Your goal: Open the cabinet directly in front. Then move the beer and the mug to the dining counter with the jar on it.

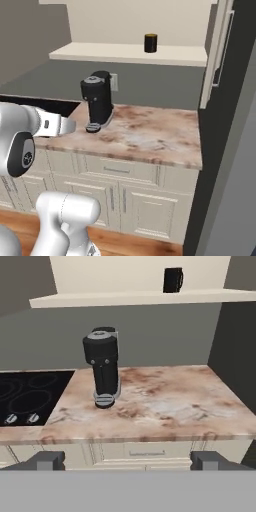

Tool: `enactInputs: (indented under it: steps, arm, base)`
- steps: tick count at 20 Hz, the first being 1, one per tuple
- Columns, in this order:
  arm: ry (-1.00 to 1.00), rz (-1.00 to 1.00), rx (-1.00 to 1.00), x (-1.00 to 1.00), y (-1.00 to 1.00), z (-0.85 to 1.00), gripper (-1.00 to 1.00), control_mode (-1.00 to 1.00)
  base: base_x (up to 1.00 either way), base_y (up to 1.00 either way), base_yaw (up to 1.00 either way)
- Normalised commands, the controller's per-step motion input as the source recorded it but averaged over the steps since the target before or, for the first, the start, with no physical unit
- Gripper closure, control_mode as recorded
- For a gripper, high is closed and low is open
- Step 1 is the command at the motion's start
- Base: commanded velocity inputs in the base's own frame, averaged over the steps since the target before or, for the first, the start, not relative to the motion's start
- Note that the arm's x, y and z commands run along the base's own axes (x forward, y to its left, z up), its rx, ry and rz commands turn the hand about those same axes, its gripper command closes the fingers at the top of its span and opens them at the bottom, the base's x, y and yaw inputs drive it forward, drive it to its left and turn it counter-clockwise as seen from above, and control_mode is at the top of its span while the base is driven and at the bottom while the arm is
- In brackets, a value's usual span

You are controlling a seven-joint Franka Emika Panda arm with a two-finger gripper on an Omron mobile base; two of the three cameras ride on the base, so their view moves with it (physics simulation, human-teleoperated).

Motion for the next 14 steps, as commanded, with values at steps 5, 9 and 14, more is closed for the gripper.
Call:
enactInputs:
  steps: [5, 9, 14]
  arm:
    - [0.0, 0.0, 0.0, 0.0, 0.0, 0.0, -1.0, 1.0]
    - [0.0, 0.0, 0.0, 0.0, 0.0, 0.0, -1.0, 1.0]
    - [0.0, 0.0, 0.0, 0.0, 0.0, 0.0, -1.0, 1.0]
  base:
    - [0.01, 0.0, -0.07]
    - [0.19, 0.0, -0.04]
    - [0.58, -0.07, -0.05]
